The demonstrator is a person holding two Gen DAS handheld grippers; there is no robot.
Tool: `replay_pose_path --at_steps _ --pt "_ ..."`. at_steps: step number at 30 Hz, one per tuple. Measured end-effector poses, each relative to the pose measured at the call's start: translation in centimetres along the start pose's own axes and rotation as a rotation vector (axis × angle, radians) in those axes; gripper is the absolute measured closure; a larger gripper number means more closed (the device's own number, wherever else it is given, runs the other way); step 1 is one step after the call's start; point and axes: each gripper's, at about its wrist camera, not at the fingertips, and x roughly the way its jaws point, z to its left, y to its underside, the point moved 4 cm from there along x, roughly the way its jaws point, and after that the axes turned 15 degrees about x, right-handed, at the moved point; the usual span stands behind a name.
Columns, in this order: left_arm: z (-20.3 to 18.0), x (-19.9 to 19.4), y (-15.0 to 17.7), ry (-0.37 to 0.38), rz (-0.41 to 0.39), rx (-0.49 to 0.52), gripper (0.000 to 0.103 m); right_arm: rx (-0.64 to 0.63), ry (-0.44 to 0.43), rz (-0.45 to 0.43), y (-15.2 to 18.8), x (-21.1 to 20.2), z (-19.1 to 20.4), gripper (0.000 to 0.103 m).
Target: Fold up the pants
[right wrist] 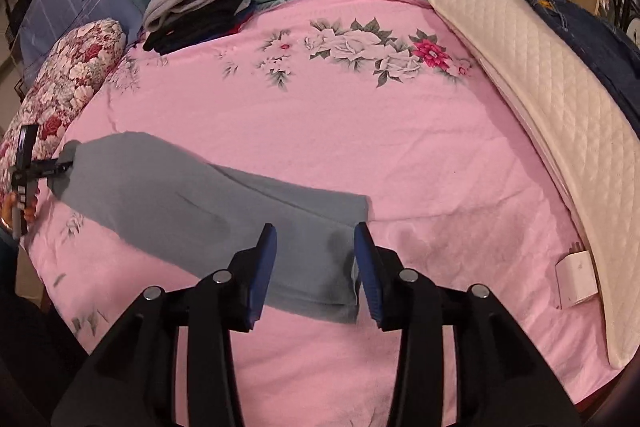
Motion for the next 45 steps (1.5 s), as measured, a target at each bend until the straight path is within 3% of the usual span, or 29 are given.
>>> replay_pose_path --at_steps 3,5,9,11,13,17,23,29,34,45 --pt "0.0 0.0 0.1 -0.015 0.005 0.003 0.013 -0.116 0.117 -0.047 2.3 -0.1 0.3 0.067" --pt "0.1 -0.1 0.3 -0.019 0.006 -0.001 0.012 -0.089 0.106 -0.002 3.1 0.3 -0.2 0.072" --pt "0.4 0.1 0.6 -0.013 0.013 -0.02 0.01 0.31 -0.141 0.079 4.0 1.1 -3.5 0.078" --pt "0.5 0.2 0.5 -0.013 0.015 -0.019 0.01 0.567 -0.271 0.153 4.6 2.2 -5.5 0.078" --pt "0.4 0.1 0.4 -0.02 0.013 -0.01 0.01 0.729 -0.311 0.172 4.8 2.9 -7.2 0.078" --pt "0.3 0.1 0.4 -0.024 0.008 -0.004 0.01 0.875 -0.301 0.194 4.5 3.7 -8.9 0.078" --pt "0.6 0.3 0.4 0.001 -0.022 -0.009 0.008 0.909 -0.156 0.224 3.3 4.1 -8.6 0.074" --pt "1.2 0.9 0.4 0.06 -0.043 -0.023 0.003 0.894 -0.083 0.241 2.6 4.6 -7.7 0.071" --pt "1.3 1.3 0.3 0.081 -0.06 -0.016 0.002 0.795 0.031 0.223 2.0 3.7 -6.5 0.071" --pt "1.7 1.7 0.5 0.12 -0.073 -0.041 0.002 0.808 0.044 0.236 1.9 3.6 -5.5 0.066"
